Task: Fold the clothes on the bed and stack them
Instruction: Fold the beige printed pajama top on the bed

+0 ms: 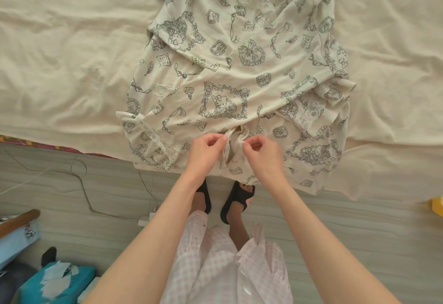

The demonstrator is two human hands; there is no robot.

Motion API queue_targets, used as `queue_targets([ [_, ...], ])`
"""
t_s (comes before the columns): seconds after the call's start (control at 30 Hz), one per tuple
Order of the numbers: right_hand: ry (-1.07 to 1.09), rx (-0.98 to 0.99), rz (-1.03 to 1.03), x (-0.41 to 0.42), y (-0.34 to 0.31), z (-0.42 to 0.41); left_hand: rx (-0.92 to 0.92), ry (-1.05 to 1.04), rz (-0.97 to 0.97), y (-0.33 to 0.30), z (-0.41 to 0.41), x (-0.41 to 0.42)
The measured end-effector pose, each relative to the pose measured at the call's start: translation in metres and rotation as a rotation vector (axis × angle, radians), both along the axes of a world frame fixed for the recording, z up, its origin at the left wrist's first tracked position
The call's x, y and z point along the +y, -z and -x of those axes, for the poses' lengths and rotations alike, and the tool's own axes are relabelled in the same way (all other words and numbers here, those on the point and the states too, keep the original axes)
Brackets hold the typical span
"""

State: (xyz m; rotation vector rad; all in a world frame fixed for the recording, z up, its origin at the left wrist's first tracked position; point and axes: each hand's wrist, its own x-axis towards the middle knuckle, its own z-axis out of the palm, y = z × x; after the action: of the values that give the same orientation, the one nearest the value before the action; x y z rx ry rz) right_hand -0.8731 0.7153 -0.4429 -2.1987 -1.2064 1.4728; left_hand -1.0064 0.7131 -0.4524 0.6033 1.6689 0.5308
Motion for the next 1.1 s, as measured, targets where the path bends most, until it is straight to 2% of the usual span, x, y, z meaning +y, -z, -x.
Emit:
queue_targets([
  [0.1, -0.165, -0.311, -0.228, -0.006, -0.004, -0.001, 0.024, -0.009, 0.011, -0.002, 0.003, 0.001],
  [0.2, -0.126, -0.343, -0.268, -0.007, -0.007, -0.002, 0.012, 0.108, 0.058, -0.003, 0.005, 0.003],
  [0.27, 0.096, -0.186, -0.157, -0.005, -0.009, -0.001, -0.017, 0.162, 0.079, -0.002, 0.006, 0.005],
  [0.37, 0.500, 0.305, 0.116, -0.001, -0.012, 0.003, -0.071, 0.175, 0.084, -0.001, 0.007, 0.008],
  [0.43, 0.693, 0.576, 0.214, 0.001, -0.012, 0.005, -0.087, 0.214, 0.085, 0.000, 0.007, 0.009],
  [0.5, 0.791, 0.712, 0.244, 0.002, -0.012, 0.008, -0.083, 0.253, 0.079, 0.000, 0.007, 0.009],
  [0.57, 0.805, 0.765, 0.238, 0.002, -0.012, 0.011, -0.098, 0.266, 0.069, 0.000, 0.007, 0.009],
  [0.77, 0.685, 0.637, 0.182, 0.003, -0.010, 0.015, -0.085, 0.223, 0.031, 0.001, 0.008, 0.003],
  [0.97, 0.449, 0.364, 0.115, 0.000, -0.003, 0.019, -0.121, 0.044, 0.011, -0.001, 0.005, -0.007],
  [1.1, 0.359, 0.273, 0.152, -0.002, -0.001, 0.019, -0.138, 0.025, 0.011, -0.003, 0.001, -0.008],
])
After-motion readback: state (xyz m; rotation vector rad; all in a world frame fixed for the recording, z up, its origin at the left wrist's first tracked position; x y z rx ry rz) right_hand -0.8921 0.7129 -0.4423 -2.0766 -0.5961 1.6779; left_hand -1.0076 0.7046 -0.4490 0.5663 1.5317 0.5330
